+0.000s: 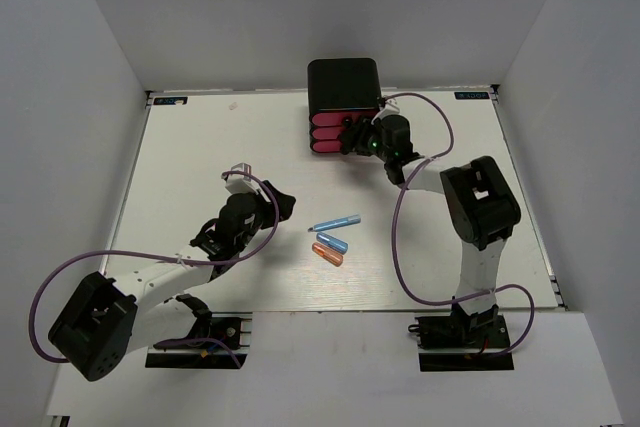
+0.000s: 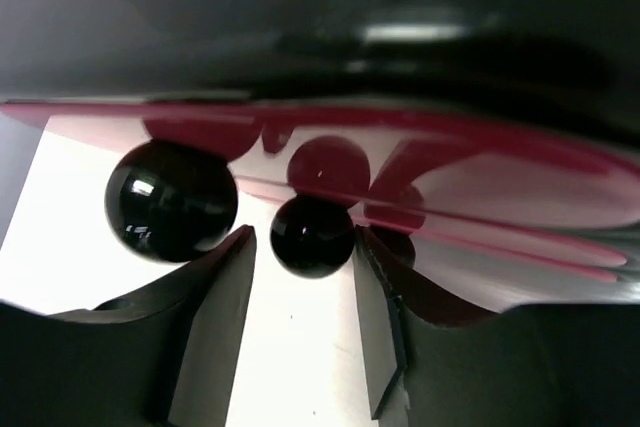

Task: Sort the stationery into containers
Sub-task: Open the drawer

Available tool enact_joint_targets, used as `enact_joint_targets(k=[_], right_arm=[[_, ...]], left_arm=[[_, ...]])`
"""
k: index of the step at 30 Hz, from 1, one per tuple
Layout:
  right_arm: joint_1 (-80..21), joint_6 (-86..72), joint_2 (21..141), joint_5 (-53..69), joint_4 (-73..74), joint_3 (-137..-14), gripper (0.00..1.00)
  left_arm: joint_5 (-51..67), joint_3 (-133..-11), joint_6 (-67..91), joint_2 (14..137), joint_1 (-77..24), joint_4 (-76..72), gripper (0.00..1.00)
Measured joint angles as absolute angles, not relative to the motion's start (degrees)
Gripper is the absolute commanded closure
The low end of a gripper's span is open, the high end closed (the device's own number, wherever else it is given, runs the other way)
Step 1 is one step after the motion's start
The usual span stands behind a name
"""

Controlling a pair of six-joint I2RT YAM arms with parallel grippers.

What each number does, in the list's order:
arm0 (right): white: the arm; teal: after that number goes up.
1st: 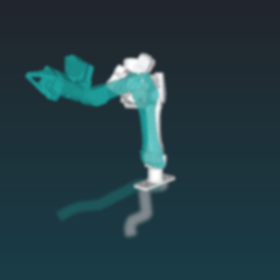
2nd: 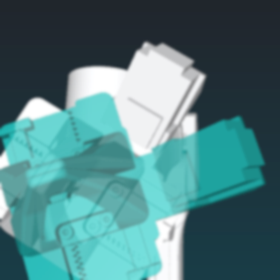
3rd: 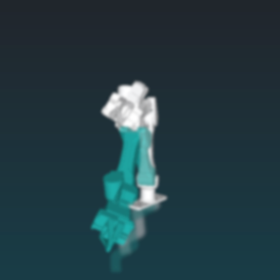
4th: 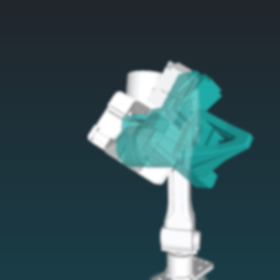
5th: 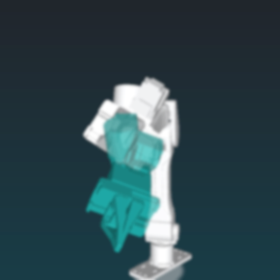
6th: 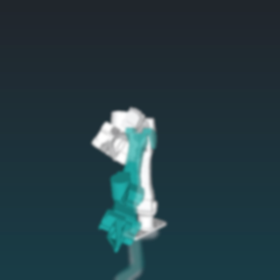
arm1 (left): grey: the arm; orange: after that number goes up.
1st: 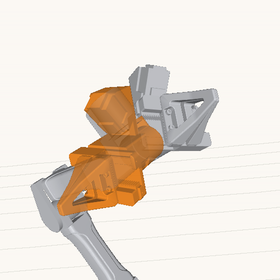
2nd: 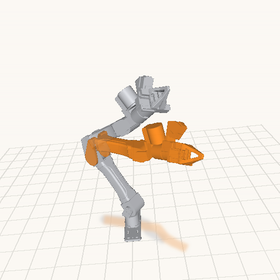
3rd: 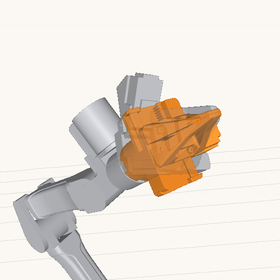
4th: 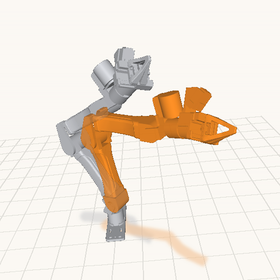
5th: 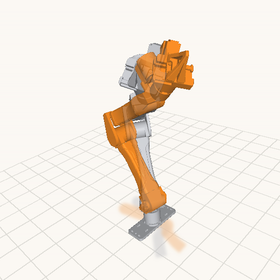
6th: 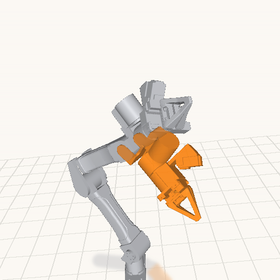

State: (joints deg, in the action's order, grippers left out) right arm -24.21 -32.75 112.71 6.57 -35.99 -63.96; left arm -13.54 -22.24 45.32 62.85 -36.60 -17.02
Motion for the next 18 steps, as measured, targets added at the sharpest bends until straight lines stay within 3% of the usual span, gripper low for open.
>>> enact_joint_targets(k=[5, 8, 13, 18], right_arm=[[-24.4, -32.4, 113.5, 6.2, -36.1, -64.6, 0.72], [-24.4, -32.1, 113.5, 6.2, -36.2, -64.5, 0.78], [-24.5, -32.0, 111.7, 6.6, -38.5, -60.9, 0.8], [-25.0, -31.9, 106.9, 7.3, -39.0, -54.7, 0.73]], left_arm=[[-13.5, -22.2, 45.3, 62.9, -36.6, -17.1, 0.29], [-13.5, -22.2, 45.3, 62.9, -36.6, -17.3, 0.29], [-12.3, -22.0, 44.6, 62.9, -36.6, -19.4, 0.29], [-9.2, -21.9, 43.0, 62.9, -36.6, -21.8, 0.29]])
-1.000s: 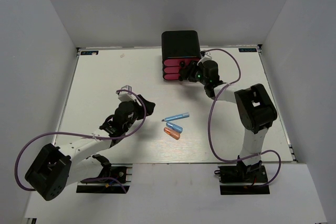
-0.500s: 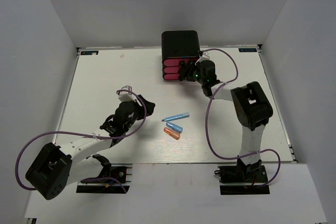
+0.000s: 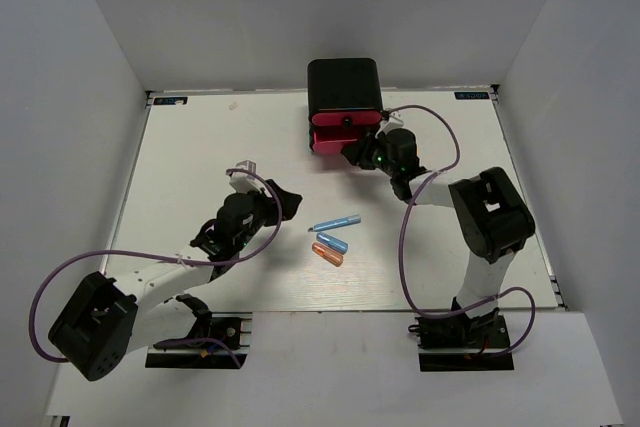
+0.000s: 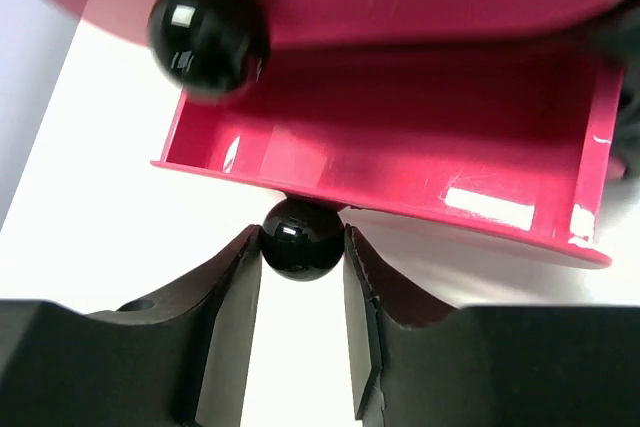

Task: Sort the stationery into containers
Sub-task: Open the drawer, then grab a piece of stationery with the right arm

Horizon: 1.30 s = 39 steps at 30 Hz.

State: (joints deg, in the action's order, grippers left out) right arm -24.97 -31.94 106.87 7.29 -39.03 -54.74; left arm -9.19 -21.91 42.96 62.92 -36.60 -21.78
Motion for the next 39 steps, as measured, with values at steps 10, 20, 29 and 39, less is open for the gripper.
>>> enact_joint_targets(k=[10, 20, 29, 39], right_arm=[[-25.7, -30.9, 102.7, 7.6, -38.8, -50.0, 0.34], [-25.6, -29.5, 97.5, 9.8, -37.5, -45.9, 0.33], [-25.4, -21.0, 82.2, 20.6, -31.8, -35.2, 0.42], [-25.3, 52.5, 83.9, 50.8, 12.9, -49.0, 0.54]], left_arm=[[-2.8, -21.9, 38.7, 63.5, -36.6, -24.3, 0.29], [1.1, -24.8, 31.2, 62.4, -36.6, -19.0, 0.29], [1.5, -24.6, 32.5, 60.7, -36.6, -18.0, 0.54], [0.6, -24.0, 34.7, 59.0, -36.6, -15.3, 0.54]])
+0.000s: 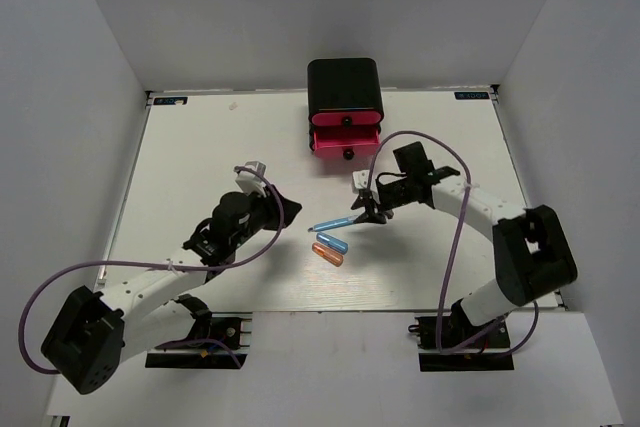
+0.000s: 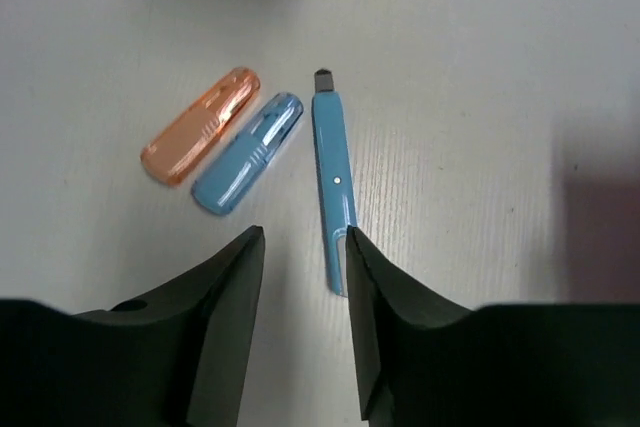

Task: Sort the stationery into containers
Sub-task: Grab a piece of stationery with the right arm

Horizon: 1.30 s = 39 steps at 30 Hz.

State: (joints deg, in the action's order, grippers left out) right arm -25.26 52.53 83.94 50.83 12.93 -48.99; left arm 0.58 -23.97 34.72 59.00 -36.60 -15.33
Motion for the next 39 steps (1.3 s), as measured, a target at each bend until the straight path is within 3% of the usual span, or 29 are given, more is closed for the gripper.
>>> enact_joint_targets(k=[1, 3, 10, 27, 35, 39], right_arm=[[-25.3, 59.4, 86.0, 51.4, 18.0, -51.5, 0.52], [-25.3, 69.8, 89.3, 51.7, 24.9, -54.3, 0.47], [-26.0, 86.5, 98.5, 48.9, 37.4, -60.3, 0.45], [-30.5, 76.8, 105.7, 38.6, 28.6, -64.4, 0.42], [-31.4, 72.6, 107.0, 35.1, 26.2, -65.4, 0.54], [-31.7, 72.5, 107.0, 34.1, 25.7, -65.4, 0.76]], left_arm=[[0.4, -23.8, 35.0, 58.4, -36.6, -15.0, 0.45], [0.0, -23.6, 35.4, 56.8, -36.6, -14.2, 0.4], [-1.2, -22.0, 36.8, 51.8, -36.6, -12.9, 0.35], [-3.2, -19.2, 38.4, 48.0, -36.6, -9.7, 0.31], [-4.1, -19.2, 38.4, 47.9, -36.6, -9.2, 0.31], [-4.5, -19.2, 38.4, 47.9, -36.6, -9.0, 0.31]])
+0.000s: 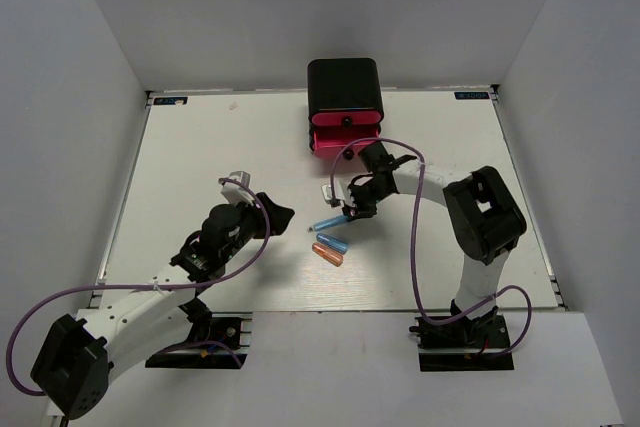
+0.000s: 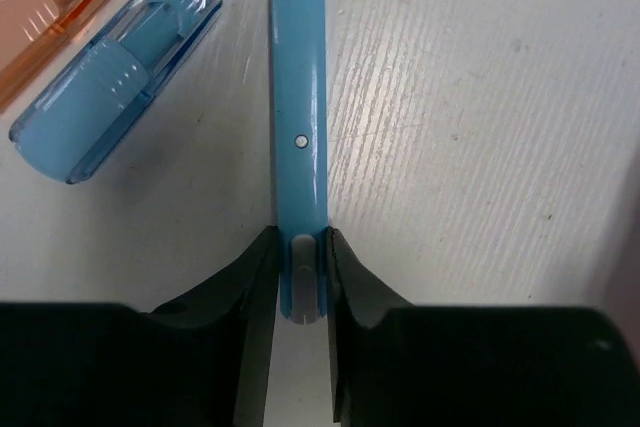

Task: Sort the stationery into containers
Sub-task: Grab a piece of stationery with the right arm, then place the stationery into the container

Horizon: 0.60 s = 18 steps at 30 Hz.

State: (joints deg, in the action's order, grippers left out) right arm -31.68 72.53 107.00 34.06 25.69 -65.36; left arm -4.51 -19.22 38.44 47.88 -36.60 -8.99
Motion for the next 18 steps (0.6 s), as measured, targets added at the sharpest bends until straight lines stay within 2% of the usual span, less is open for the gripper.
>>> enact_joint_targets(k=[3, 6, 11, 18], right_arm=[[-31.7, 72.3, 107.0, 33.5, 25.2, -65.4, 0.87], [-31.7, 70.6, 106.6, 32.9, 24.3, -65.0, 0.93], [-31.2, 64.0, 104.6, 32.1, 22.9, -65.0, 0.96], [-30.1, 56.9, 93.6, 32.9, 21.6, -70.3, 0.96]], left_arm=[[-5.1, -19.2, 38.4, 47.9, -36.6, -9.0, 0.31], [-5.3, -19.2, 38.4, 47.9, -36.6, -9.0, 0.31], [-5.3, -19.2, 38.4, 47.9, -36.6, -9.0, 0.31], [-4.9, -19.2, 38.4, 48.9, -36.6, -9.1, 0.31]])
